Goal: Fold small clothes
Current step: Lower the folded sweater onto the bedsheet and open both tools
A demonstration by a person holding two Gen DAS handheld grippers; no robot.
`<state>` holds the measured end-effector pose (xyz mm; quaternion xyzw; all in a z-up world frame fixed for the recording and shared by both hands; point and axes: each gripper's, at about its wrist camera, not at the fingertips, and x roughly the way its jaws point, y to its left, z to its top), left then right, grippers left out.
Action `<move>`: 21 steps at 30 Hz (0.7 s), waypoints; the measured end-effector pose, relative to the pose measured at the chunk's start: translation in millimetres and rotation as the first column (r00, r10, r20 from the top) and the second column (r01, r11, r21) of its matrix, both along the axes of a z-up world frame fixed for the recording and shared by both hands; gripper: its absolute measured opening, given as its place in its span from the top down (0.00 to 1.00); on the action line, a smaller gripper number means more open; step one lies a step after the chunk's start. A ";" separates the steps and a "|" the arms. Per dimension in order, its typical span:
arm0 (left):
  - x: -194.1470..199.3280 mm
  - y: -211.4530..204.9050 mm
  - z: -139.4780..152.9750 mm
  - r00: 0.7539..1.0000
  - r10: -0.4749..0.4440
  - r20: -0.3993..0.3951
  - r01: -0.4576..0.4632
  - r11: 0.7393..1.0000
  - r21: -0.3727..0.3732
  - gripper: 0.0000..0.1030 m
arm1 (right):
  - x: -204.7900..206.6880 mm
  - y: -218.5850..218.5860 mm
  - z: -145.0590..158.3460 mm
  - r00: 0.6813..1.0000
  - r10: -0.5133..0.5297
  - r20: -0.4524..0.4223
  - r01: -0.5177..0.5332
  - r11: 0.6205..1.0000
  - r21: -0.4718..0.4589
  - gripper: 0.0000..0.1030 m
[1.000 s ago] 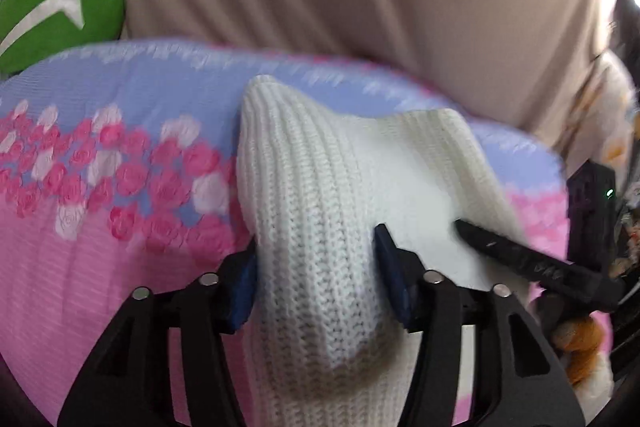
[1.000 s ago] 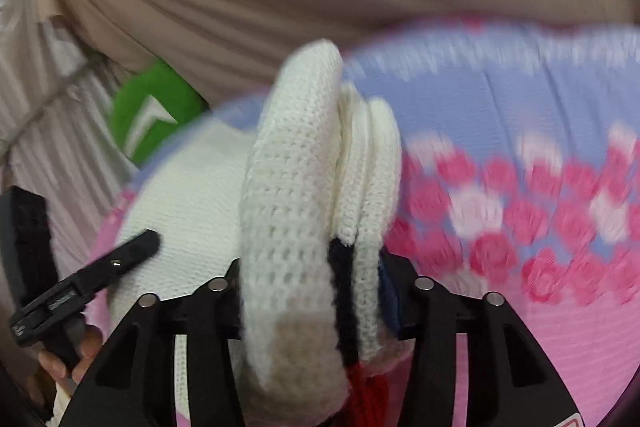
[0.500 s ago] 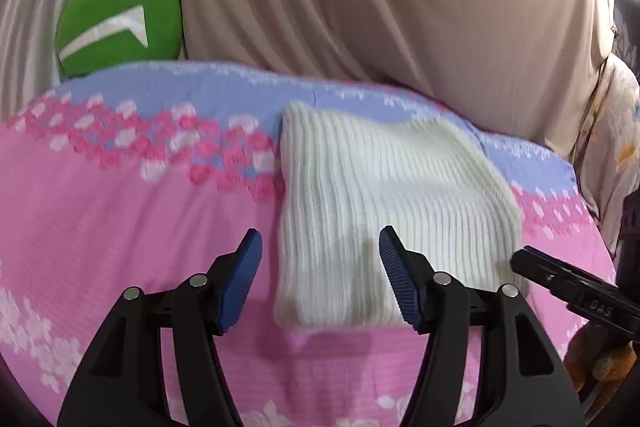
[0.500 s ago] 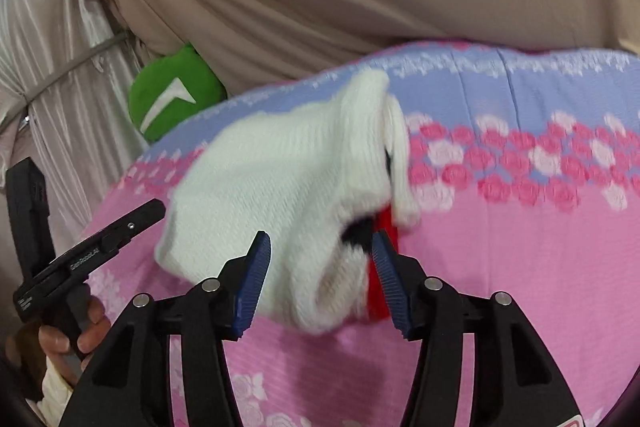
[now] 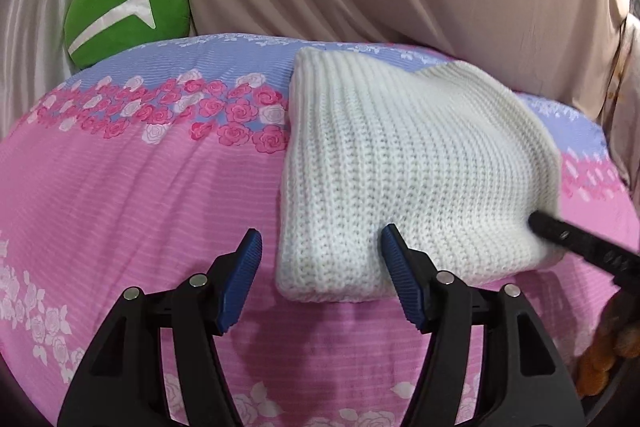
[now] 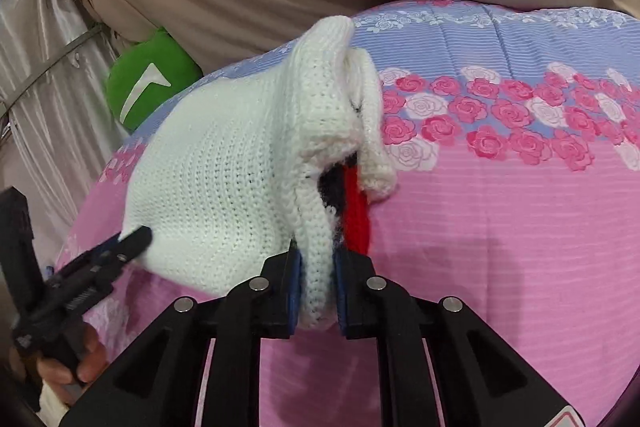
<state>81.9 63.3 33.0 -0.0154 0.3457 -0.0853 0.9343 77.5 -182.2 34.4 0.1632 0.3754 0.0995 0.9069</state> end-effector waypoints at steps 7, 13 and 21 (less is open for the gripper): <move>-25.2 -9.8 4.3 0.995 0.074 0.074 -0.080 0.993 0.082 0.05 | -44.5 11.7 1.6 0.987 -0.126 0.096 0.133 0.989 -0.070 0.36; -38.4 -17.7 2.3 0.991 0.110 0.077 -0.119 0.985 0.124 0.05 | -74.5 39.2 5.3 0.978 -0.132 0.163 0.170 0.955 -0.242 0.23; -53.6 -27.2 3.3 0.990 0.112 0.083 -0.123 0.983 0.136 0.05 | -85.4 42.2 1.2 0.976 -0.167 0.140 0.198 0.950 -0.243 0.20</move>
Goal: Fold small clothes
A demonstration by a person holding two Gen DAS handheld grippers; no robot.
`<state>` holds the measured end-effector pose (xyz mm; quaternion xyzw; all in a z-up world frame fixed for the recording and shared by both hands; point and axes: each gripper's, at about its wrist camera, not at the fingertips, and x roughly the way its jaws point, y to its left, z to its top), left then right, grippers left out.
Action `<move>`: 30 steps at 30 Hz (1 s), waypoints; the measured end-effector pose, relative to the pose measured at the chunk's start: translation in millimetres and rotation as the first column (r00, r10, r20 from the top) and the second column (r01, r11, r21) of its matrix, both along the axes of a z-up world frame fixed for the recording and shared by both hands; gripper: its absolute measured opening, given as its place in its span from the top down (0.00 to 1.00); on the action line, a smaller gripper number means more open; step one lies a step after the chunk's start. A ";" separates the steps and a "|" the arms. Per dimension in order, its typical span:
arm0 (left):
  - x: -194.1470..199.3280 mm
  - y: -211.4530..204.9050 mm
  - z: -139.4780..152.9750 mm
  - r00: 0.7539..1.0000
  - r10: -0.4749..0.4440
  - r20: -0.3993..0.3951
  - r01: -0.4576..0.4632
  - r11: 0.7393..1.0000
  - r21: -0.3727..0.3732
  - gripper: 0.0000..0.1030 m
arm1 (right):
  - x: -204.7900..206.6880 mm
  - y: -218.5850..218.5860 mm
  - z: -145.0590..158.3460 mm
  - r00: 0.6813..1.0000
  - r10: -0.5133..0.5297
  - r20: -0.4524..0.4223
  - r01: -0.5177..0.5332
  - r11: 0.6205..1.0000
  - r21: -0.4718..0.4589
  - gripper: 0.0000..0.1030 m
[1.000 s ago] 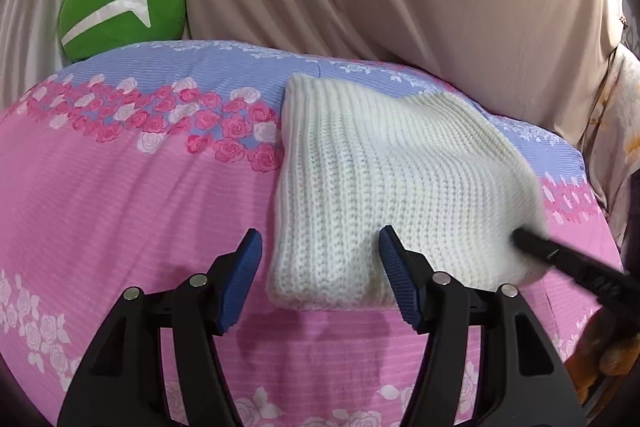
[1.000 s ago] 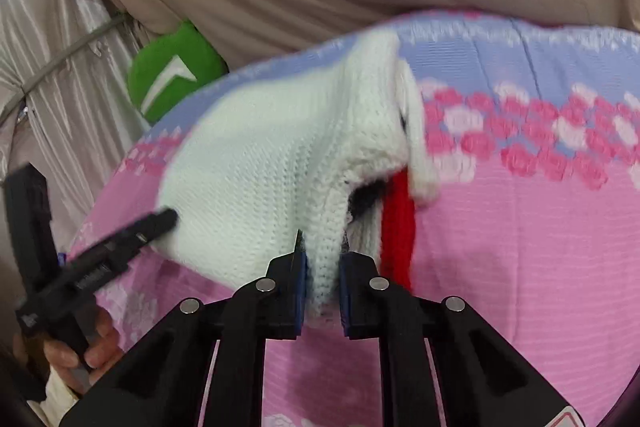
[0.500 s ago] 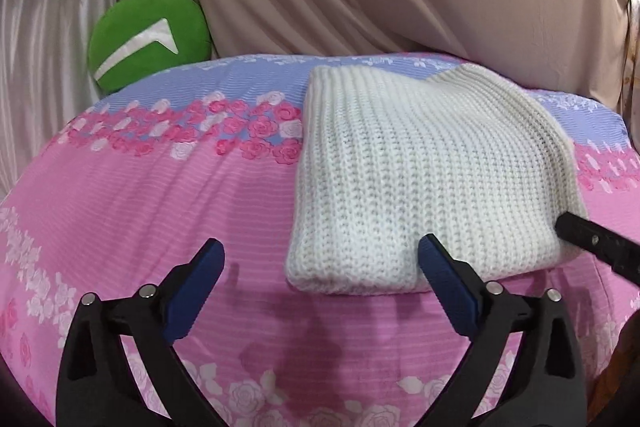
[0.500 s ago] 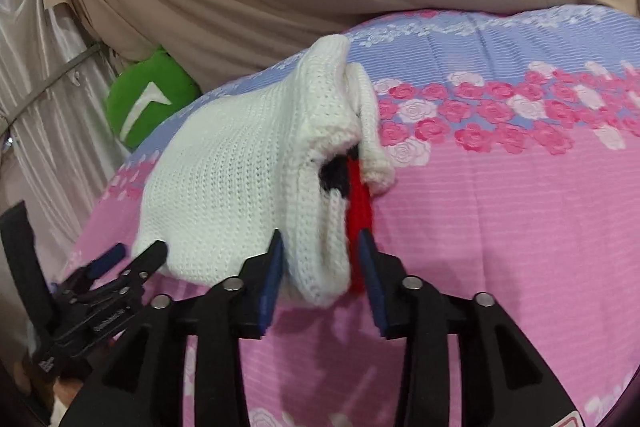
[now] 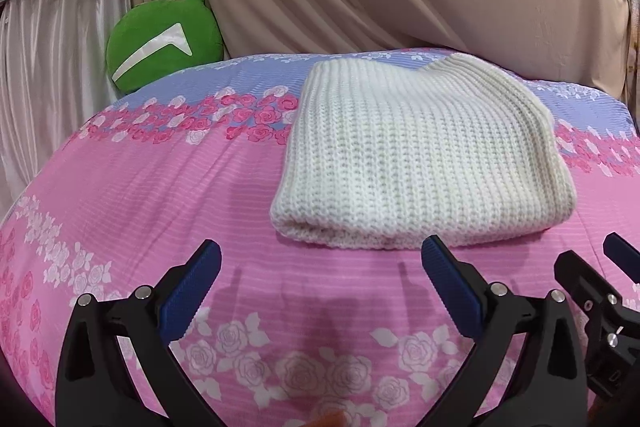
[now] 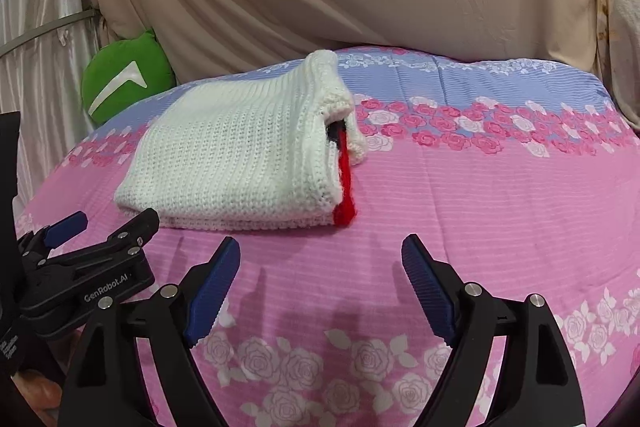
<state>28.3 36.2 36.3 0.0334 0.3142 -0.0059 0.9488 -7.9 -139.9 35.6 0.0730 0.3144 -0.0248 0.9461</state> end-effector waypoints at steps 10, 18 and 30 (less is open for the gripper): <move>-8.2 -11.1 -0.2 1.000 0.011 0.009 -0.012 1.000 0.026 0.05 | -3.3 6.3 -1.1 1.000 -0.020 -0.010 0.020 0.999 -0.025 0.19; -6.5 -9.3 -1.5 1.000 0.019 0.001 -0.019 0.999 0.035 0.05 | -1.6 7.8 -2.4 0.999 -0.033 -0.028 0.032 0.999 -0.041 0.19; -6.2 -9.2 -1.6 1.000 0.020 -0.003 -0.020 0.999 0.035 0.05 | -1.7 8.5 -2.5 0.999 -0.036 -0.029 0.035 0.999 -0.040 0.19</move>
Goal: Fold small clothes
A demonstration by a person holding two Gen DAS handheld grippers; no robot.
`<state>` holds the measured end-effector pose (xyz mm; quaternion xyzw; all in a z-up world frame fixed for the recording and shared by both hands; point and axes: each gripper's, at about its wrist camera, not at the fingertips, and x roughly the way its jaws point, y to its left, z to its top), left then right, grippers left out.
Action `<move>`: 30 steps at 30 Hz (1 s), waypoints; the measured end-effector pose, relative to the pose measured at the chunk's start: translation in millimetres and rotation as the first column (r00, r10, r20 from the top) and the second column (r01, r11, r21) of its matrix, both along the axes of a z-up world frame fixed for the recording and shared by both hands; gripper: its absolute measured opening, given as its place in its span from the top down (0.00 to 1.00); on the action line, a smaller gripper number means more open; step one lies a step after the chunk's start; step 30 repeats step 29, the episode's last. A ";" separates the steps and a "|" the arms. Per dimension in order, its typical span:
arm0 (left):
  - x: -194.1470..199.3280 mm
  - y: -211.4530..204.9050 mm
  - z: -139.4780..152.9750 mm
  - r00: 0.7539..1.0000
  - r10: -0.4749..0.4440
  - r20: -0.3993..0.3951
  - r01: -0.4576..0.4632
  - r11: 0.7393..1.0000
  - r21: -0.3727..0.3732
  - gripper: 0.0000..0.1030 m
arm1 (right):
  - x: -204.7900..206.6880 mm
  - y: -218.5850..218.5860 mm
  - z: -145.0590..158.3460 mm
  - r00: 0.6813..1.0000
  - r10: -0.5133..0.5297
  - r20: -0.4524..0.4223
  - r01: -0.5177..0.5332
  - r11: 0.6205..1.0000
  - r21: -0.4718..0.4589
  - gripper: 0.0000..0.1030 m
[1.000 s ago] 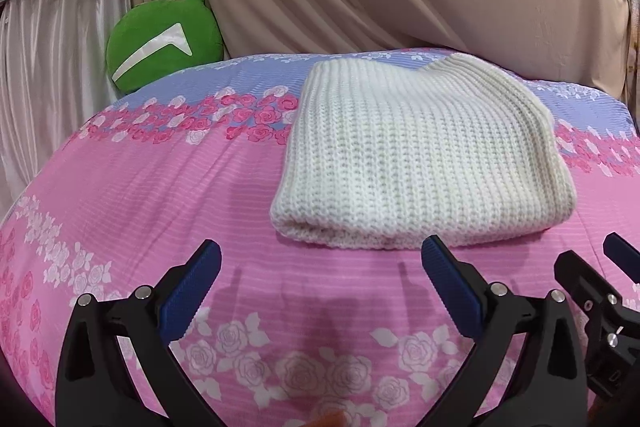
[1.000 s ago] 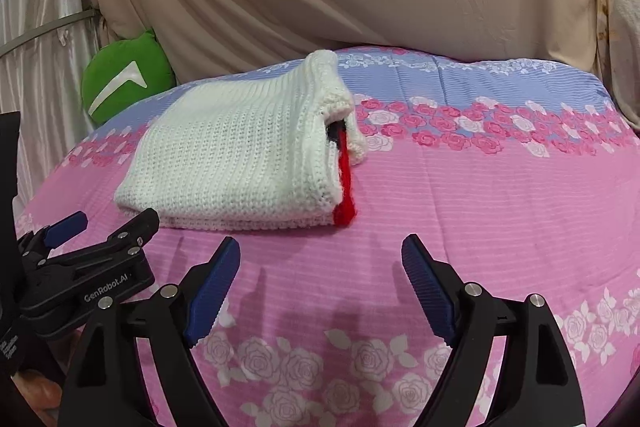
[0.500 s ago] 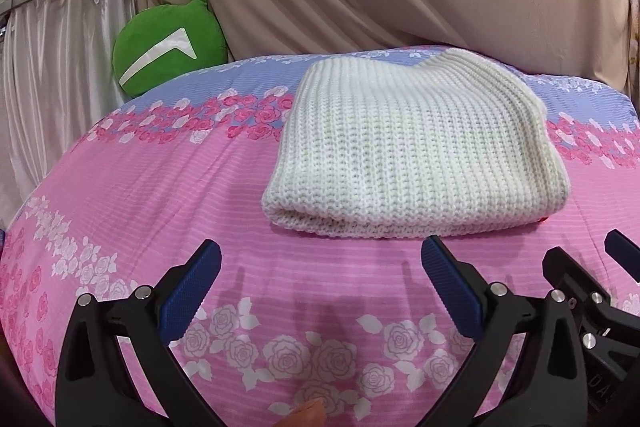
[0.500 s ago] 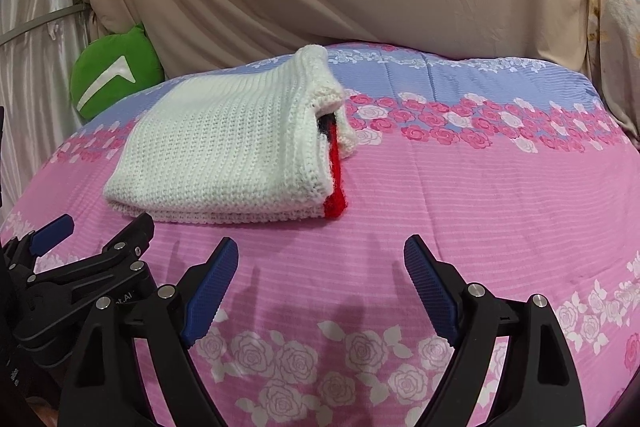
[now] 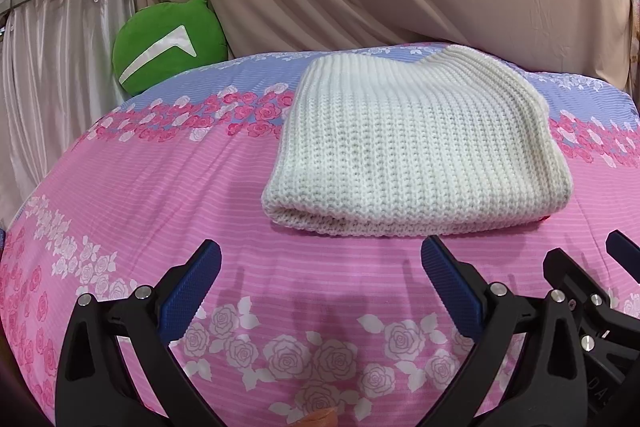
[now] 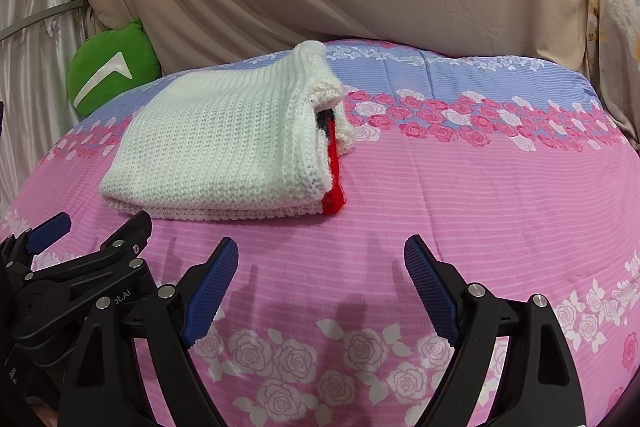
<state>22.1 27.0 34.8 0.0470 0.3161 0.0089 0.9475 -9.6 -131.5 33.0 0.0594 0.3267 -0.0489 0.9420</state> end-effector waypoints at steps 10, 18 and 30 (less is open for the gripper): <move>0.2 -1.1 -0.5 1.000 0.002 -0.004 -0.002 1.000 0.005 0.05 | 1.2 -0.8 -1.4 1.000 -0.006 -0.005 0.006 1.000 -0.007 0.19; -0.3 0.0 -1.1 1.000 0.015 0.004 -0.015 1.000 0.021 0.05 | 0.6 0.4 -1.6 1.000 -0.014 -0.007 0.014 1.000 -0.016 0.19; 1.9 0.2 -1.9 1.000 -0.004 0.000 0.004 1.000 0.030 0.14 | 2.1 7.0 -0.6 0.998 -0.051 -0.024 0.049 0.996 -0.071 0.18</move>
